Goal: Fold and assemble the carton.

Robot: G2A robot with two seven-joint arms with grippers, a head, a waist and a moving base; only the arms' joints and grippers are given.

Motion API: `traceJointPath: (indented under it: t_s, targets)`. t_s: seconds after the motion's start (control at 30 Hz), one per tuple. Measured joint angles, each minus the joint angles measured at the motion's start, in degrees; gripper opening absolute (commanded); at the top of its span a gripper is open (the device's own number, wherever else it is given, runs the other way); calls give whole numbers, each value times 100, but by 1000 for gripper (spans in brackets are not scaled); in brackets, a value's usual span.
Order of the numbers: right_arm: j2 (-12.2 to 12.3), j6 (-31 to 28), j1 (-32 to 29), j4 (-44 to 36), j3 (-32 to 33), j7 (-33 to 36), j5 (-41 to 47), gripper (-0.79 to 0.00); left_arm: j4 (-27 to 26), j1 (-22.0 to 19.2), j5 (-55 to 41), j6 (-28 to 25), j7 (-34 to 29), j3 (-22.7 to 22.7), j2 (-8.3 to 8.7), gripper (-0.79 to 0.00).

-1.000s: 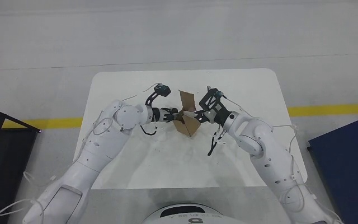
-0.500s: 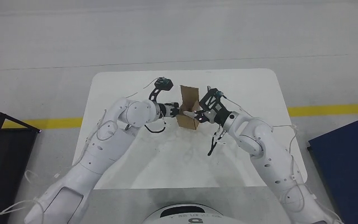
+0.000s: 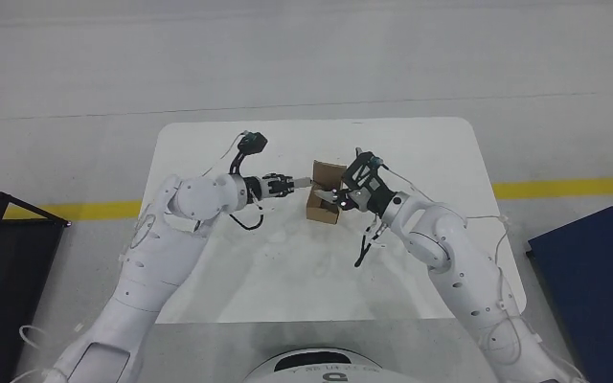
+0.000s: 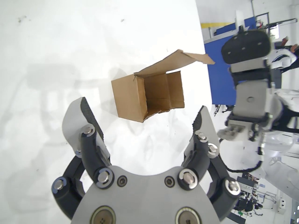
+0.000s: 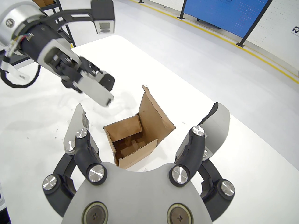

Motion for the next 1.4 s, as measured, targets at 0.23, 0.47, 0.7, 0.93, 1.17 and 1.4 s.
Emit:
traceJointPath:
  t_s: [0.23,0.47,0.7,0.93,1.17,1.4]
  targets:
    - [64,816,-755,-606,779,572,966,-25,-410,867,-1053,-1016,225,-1123,165,0]
    - [1,1346,-340,-13,625,1427,1791,-145,29,1044,-1663,-1987,449,-1333,192,0]
    - [-52,1619,-81,448,392,1540,1971,-148,327,1046,-1767,-2213,519,-1349,218,0]
    - [-92,1530,185,720,12,1985,1940,-240,390,976,-1769,-2171,429,-1214,234,0]
    - [-150,1690,468,891,-314,2182,1841,-517,377,946,-1752,-2174,479,-1171,254,0]
    - [-188,1950,605,735,-614,2454,1492,-785,366,964,-1760,-2208,535,-1172,281,0]
